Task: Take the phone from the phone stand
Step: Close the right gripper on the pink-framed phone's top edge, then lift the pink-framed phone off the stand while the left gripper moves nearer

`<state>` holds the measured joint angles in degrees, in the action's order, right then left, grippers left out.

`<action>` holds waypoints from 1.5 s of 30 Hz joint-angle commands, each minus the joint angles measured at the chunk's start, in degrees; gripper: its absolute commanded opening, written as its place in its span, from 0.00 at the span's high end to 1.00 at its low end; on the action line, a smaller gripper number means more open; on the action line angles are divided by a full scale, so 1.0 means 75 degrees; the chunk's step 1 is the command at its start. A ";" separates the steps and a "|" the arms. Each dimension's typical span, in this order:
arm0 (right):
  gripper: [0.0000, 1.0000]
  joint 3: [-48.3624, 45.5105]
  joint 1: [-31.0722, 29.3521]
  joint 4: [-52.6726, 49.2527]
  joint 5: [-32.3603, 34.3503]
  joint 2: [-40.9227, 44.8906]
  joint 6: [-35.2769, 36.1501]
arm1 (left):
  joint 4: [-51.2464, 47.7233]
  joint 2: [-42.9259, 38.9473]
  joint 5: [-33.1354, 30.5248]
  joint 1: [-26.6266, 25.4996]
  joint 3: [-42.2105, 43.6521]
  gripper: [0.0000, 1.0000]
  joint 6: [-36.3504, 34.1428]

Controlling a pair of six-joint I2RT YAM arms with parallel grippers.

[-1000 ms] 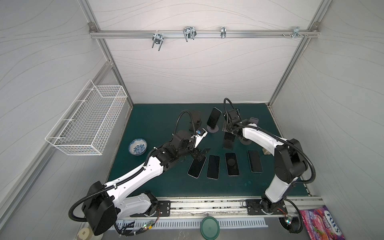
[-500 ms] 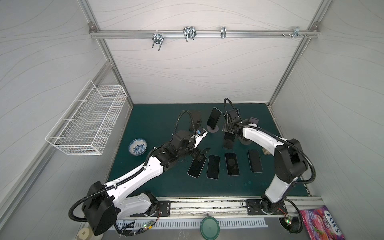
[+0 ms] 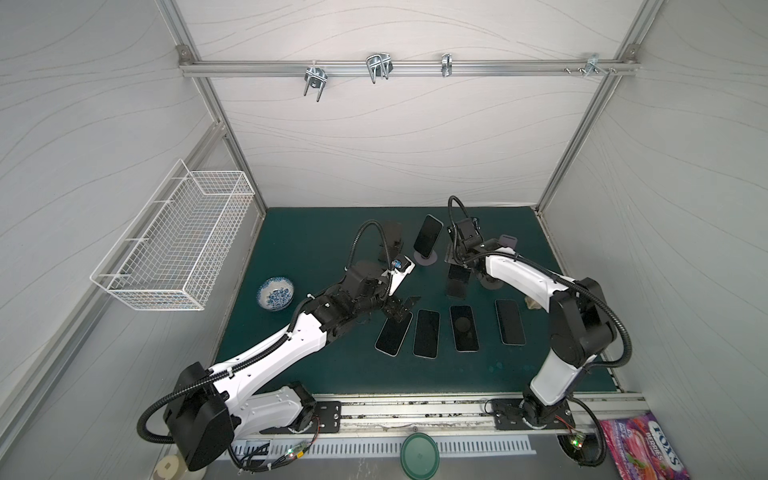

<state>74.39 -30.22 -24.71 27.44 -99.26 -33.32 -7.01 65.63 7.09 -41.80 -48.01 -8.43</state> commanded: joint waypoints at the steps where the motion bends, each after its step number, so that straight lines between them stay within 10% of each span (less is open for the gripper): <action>1: 0.33 -0.0120 0.0015 0.0236 -0.0366 0.0257 -0.0089 | 0.0209 -0.0035 -0.0079 -0.0040 -0.0150 0.01 -0.0151; 45: 0.35 0.0127 0.0010 -0.0160 -0.0419 0.1244 0.0059 | 0.0397 -0.0250 -0.0348 -0.0045 -0.0050 0.01 -0.0022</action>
<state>73.54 -29.98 -25.78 24.23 -93.01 -32.75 -6.50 64.99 4.91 -41.80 -48.01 -8.27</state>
